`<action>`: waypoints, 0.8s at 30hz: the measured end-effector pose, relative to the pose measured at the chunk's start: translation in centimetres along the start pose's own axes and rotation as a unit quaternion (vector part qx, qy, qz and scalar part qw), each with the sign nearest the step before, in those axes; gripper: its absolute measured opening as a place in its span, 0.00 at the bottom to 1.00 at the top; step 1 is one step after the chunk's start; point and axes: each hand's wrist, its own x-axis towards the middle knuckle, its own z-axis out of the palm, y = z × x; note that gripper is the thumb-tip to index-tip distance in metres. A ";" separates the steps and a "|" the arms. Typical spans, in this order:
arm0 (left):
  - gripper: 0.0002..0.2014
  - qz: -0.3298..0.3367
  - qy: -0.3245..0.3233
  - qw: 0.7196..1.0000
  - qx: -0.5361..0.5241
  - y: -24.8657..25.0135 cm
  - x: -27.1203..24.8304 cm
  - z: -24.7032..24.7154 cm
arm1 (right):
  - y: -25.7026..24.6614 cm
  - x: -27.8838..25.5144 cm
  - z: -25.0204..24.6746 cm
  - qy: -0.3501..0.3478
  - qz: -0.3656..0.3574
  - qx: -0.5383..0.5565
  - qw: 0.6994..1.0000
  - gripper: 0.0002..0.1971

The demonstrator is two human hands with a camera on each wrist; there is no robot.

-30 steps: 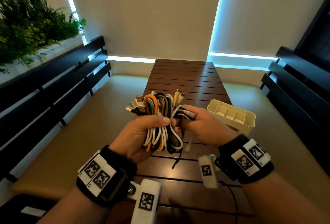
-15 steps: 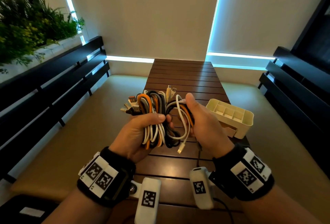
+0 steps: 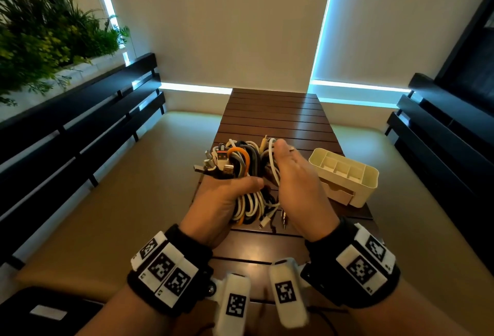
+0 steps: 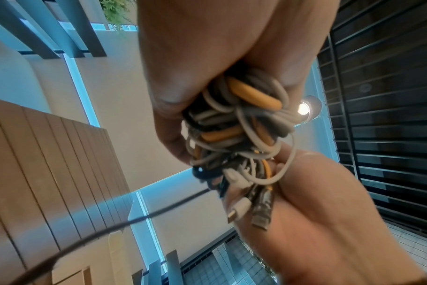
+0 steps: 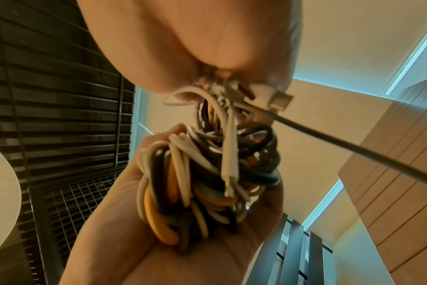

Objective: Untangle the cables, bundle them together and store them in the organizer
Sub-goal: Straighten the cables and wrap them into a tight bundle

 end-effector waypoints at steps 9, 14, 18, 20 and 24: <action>0.20 0.011 -0.041 0.999 0.003 0.7 -0.6 0.4 | 0.1 -0.2 0.5 -0.069 -0.013 -0.031 0.997 0.13; 0.26 0.015 -0.078 0.997 -0.022 0.8 -0.6 0.0 | -0.1 -0.2 0.6 -0.075 -0.046 -0.145 0.985 0.23; 0.25 0.013 -0.130 0.990 -0.051 0.5 -0.8 0.1 | 0.5 0.3 0.0 -0.083 -0.061 -0.307 0.946 0.27; 0.25 0.005 -0.134 0.989 -0.062 0.3 -0.9 0.1 | 0.8 0.5 0.1 -0.075 -0.046 -0.312 0.946 0.28; 0.30 -0.016 -0.113 0.989 -0.099 0.0 -0.7 0.1 | 1.2 0.1 0.9 -0.068 -0.109 -0.303 0.944 0.27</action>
